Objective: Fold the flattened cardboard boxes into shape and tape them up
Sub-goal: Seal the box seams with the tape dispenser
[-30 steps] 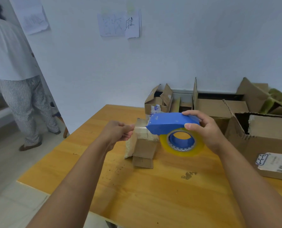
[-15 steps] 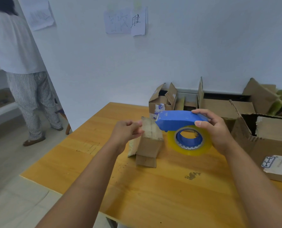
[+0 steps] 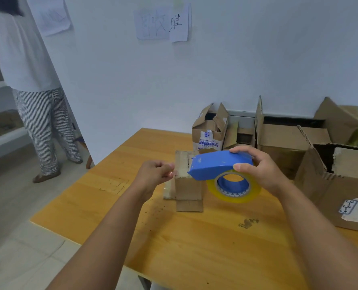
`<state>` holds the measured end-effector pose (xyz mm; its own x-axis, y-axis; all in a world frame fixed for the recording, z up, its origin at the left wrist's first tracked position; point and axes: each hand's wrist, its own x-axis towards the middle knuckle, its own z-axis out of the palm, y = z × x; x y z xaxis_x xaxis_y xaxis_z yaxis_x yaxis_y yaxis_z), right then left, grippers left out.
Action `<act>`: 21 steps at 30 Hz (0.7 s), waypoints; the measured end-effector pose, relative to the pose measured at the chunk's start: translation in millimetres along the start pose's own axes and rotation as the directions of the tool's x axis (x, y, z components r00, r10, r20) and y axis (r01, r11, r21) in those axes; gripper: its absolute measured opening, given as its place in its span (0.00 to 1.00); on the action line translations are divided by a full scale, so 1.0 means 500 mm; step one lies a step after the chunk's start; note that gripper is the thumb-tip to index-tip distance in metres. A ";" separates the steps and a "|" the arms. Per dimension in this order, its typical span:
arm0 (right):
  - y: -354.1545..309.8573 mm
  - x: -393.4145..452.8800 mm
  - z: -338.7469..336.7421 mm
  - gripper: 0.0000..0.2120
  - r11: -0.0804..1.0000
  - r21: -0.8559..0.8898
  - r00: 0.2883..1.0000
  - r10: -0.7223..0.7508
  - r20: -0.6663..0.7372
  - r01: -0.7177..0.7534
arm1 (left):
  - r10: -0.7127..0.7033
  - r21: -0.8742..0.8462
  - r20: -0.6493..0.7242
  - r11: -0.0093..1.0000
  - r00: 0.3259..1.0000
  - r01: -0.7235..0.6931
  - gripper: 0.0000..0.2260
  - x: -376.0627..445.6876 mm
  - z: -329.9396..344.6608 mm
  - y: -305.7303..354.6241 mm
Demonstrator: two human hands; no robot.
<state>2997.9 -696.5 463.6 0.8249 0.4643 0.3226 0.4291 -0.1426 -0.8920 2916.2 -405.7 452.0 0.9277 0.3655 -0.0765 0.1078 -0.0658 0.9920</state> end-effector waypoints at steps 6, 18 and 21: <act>0.009 0.002 -0.004 0.17 1.000 -0.003 1.000 0.003 0.028 -0.003 | 0.011 0.010 -0.065 1.000 0.998 -0.010 0.10 0.000 0.005 -0.010; 0.009 0.009 0.001 0.20 0.998 -0.065 0.996 -0.001 0.093 0.008 | -0.017 0.065 -0.112 0.998 0.994 0.024 0.09 -0.010 0.002 -0.032; 0.009 0.013 0.003 0.20 0.997 -0.080 0.994 -0.003 0.108 0.012 | -0.011 0.063 -0.098 0.998 0.995 0.018 0.08 -0.012 -0.005 -0.034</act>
<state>3004.6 -692.9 461.4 0.7791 0.5561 0.2894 0.4668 -0.2065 -0.8599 2908.1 -404.6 435.8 0.8870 0.4551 -0.0777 0.1463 -0.1174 0.9822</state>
